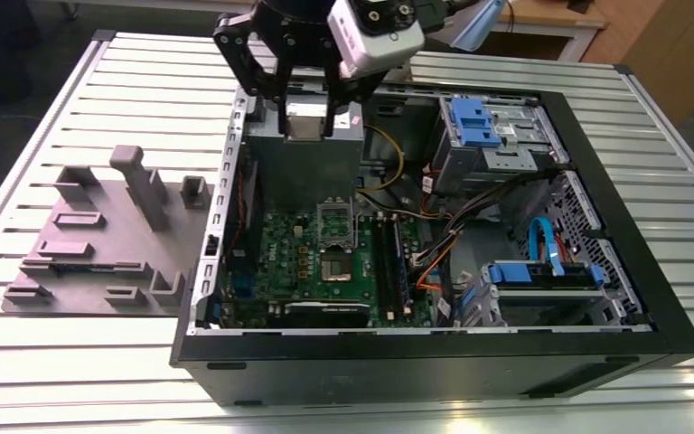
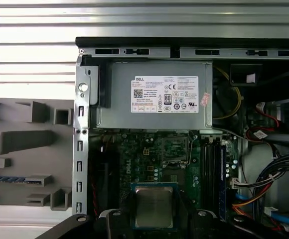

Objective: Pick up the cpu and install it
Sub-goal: 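Pick up the cpu and move it towards the insertion slot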

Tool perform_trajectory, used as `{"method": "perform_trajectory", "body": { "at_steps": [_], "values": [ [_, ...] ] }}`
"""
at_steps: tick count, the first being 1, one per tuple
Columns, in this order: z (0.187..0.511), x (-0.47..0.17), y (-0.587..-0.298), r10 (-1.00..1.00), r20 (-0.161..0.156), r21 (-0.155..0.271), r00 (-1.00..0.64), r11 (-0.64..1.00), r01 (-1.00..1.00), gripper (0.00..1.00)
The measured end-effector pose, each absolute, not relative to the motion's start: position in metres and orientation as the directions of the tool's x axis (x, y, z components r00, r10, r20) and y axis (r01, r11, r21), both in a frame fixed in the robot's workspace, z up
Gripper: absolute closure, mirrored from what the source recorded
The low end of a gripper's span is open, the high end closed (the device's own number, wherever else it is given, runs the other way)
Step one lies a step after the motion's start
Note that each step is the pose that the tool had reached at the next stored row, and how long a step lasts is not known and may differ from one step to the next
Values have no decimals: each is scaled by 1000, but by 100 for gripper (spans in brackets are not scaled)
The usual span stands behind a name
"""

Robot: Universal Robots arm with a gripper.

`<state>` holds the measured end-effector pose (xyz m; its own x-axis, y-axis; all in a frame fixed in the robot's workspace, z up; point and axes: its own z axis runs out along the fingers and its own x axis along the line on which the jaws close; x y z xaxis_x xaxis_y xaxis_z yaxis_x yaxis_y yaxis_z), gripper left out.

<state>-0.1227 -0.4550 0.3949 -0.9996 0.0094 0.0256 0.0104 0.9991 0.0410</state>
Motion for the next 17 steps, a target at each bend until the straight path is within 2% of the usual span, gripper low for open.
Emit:
{"method": "perform_trajectory", "body": {
  "at_steps": [17],
  "values": [
    [395,-94,-455,9,26,41,-1000,999,10,55]
  ]
}}
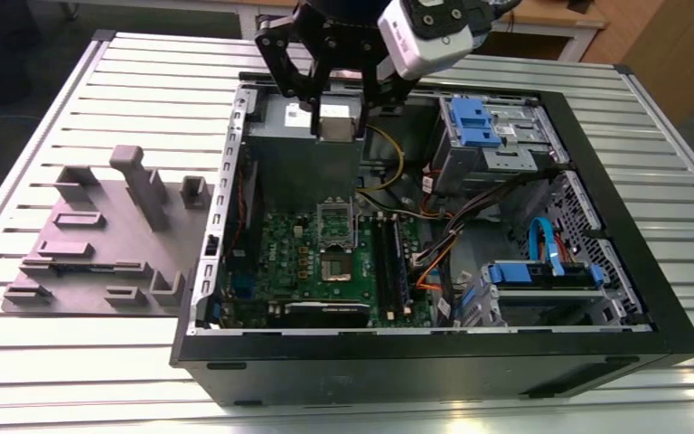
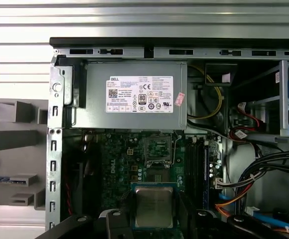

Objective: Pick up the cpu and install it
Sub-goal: 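Pick up the cpu and move it towards the insertion slot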

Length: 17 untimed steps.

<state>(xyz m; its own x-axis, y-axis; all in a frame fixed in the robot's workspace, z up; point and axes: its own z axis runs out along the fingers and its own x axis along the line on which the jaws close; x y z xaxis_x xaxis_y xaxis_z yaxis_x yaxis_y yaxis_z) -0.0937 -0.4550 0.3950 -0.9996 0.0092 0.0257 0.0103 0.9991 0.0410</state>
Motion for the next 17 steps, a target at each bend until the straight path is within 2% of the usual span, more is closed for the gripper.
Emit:
{"method": "perform_trajectory", "body": {
  "at_steps": [17],
  "values": [
    [395,-69,-455,9,26,41,-1000,999,10,55]
  ]
}}
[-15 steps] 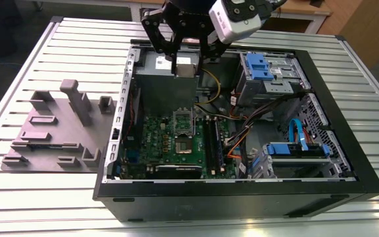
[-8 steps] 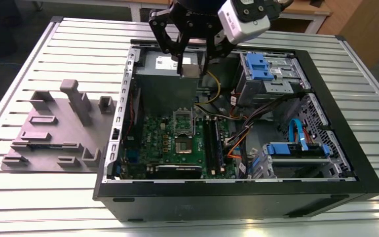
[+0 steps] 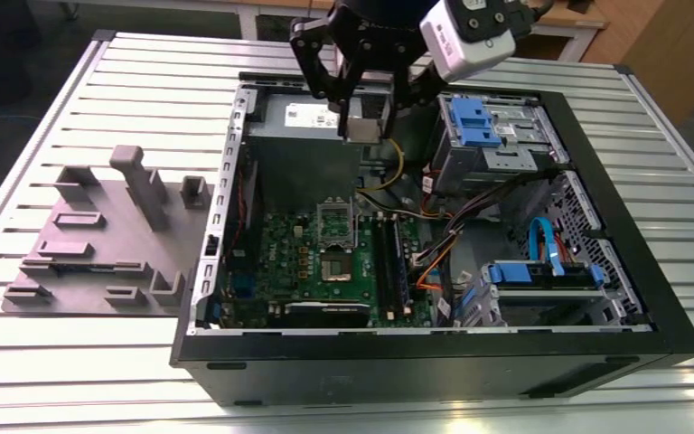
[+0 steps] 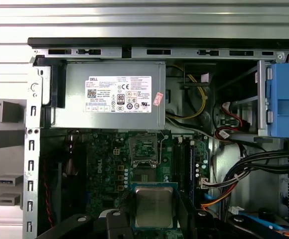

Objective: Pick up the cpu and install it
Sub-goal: 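Pick up the cpu and move it towards the insertion slot, then place the cpu into insertion slot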

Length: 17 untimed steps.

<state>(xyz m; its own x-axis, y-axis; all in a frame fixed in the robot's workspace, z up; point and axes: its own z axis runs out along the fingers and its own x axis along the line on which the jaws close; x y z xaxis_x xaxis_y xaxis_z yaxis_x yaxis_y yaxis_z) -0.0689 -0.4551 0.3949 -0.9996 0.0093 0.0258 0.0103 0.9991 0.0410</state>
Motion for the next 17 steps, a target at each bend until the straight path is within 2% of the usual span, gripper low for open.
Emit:
{"method": "perform_trajectory", "body": {
  "at_steps": [17],
  "values": [
    [392,-68,-455,11,26,40,-1000,999,12,55]
  ]
}}
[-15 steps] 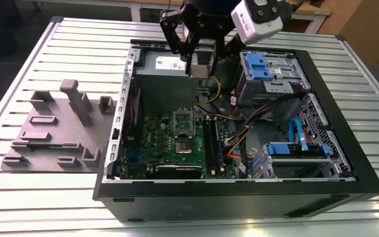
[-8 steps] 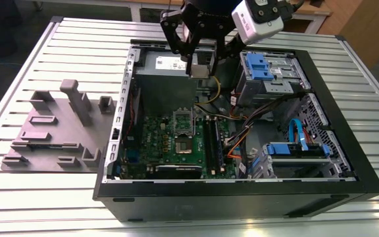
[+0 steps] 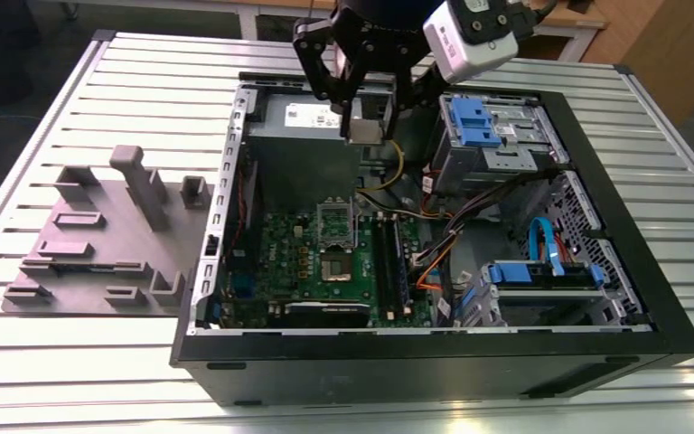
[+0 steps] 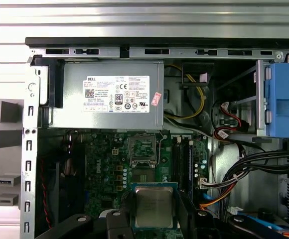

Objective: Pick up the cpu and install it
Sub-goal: 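Place the cpu into insertion slot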

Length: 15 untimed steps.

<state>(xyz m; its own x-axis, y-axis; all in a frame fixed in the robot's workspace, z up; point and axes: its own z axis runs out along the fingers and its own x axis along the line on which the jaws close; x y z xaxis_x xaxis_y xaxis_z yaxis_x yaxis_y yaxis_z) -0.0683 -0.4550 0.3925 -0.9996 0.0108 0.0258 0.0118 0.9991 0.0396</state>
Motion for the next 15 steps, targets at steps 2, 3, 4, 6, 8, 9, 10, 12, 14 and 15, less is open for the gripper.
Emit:
{"method": "perform_trajectory", "body": {
  "at_steps": [2,3,4,6,8,9,10,12,14,15],
  "values": [
    [389,-69,-455,21,26,37,-999,999,22,55],
    [387,-69,-455,25,26,37,-999,999,26,55],
    [385,-69,-455,28,26,37,-999,999,29,55],
    [382,-69,-456,30,26,37,-999,999,31,55],
    [380,-69,-457,31,26,37,-999,999,32,55],
    [380,-69,-457,31,26,37,-999,999,32,55],
    [379,-69,-458,31,26,37,-999,999,32,55],
    [377,-69,-459,31,26,37,-999,999,32,55],
    [376,-69,-459,31,26,37,-999,999,32,55],
    [375,-69,-459,31,26,37,-999,999,32,55]
  ]
}}
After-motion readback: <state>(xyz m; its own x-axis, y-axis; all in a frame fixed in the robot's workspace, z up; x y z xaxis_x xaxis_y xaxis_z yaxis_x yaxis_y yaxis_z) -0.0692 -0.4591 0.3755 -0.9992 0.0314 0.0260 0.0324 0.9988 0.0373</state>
